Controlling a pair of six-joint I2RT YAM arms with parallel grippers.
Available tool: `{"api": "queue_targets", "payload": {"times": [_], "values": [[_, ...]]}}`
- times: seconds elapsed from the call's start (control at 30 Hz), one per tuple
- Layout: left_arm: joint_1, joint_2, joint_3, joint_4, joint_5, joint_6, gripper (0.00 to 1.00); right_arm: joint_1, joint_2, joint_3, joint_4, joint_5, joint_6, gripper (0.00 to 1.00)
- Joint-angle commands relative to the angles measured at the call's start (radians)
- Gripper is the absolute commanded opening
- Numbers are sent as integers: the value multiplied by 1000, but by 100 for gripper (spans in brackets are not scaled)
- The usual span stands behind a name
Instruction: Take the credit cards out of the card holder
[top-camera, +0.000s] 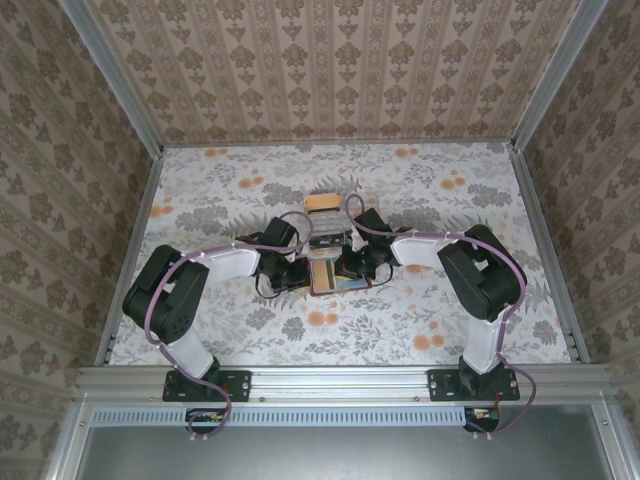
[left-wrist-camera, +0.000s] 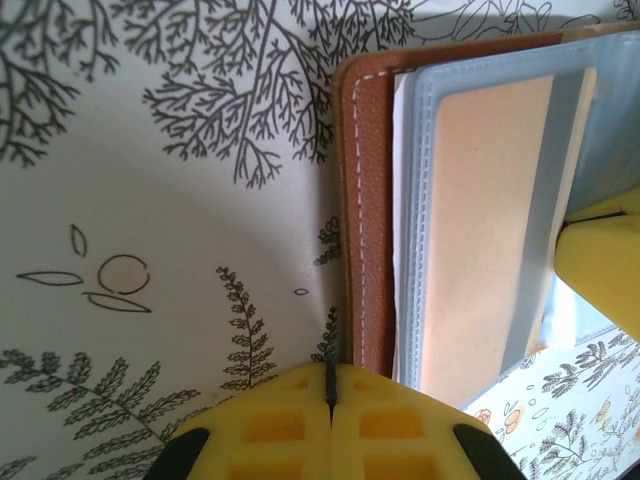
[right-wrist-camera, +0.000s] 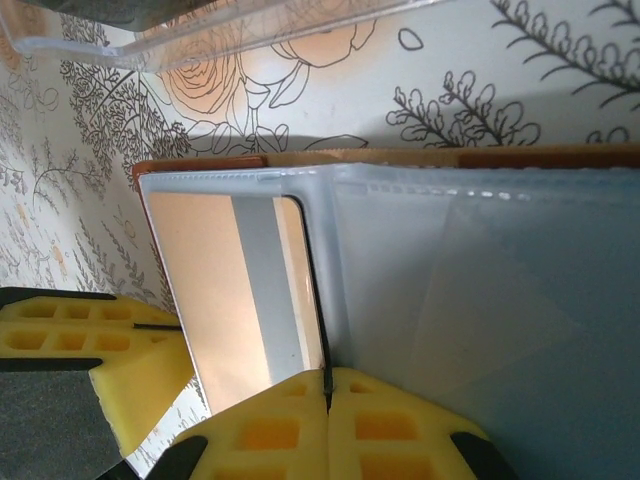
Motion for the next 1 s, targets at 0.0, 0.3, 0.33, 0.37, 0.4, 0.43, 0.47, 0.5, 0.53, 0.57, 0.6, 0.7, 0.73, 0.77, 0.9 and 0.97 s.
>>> {"api": "queue_targets", "payload": {"times": [0.0, 0.3, 0.33, 0.37, 0.4, 0.43, 0.47, 0.5, 0.53, 0.57, 0.6, 0.7, 0.73, 0.77, 0.9, 0.97], "values": [[-22, 32, 10, -4, 8, -3, 0, 0, -6, -27, -6, -16, -3, 0], [-20, 31, 0, -11, 4, -1, 0, -50, -70, -62, -42, 8, -29, 0], [-20, 29, -1, -11, 3, -1, 0, -50, -73, -63, -46, 9, -31, 0], [-20, 28, 0, -12, 2, 0, 0, -53, -74, -64, -49, 11, -33, 0], [-20, 27, 0, -13, 2, 0, 0, -55, -77, -66, -53, 13, -36, 0], [-20, 28, 1, -15, 2, 2, 0, -57, -80, -68, -58, 15, -41, 0], [-20, 29, 0, -16, 2, 2, 0, -59, -84, -70, -63, 19, -44, 0], [-19, 27, 0, -17, 2, 2, 0, -63, -88, -72, -70, 24, -49, 0], [-19, 26, -1, -16, 2, 4, 0, -69, -94, -75, -79, 28, -52, 0], [-19, 26, 0, -17, 1, 4, 0, -74, -99, -79, -83, 33, -53, 0], [-19, 27, -1, -17, 2, 5, 0, -81, -108, -85, -86, 38, -54, 0], [-19, 26, -2, -16, 3, 5, 0, -97, -125, -94, -107, 56, -67, 0], [-18, 26, -2, -15, 3, 4, 0, -101, -128, -96, -110, 55, -71, 0], [-17, 27, -2, -16, 3, 5, 0, -104, -132, -98, -116, 54, -74, 0], [-17, 23, 3, -21, 3, 6, 0, -113, -149, -105, -134, 65, -86, 0], [-17, 13, 4, -23, 3, 6, 0, -116, -158, -102, -149, 71, -94, 0]]}}
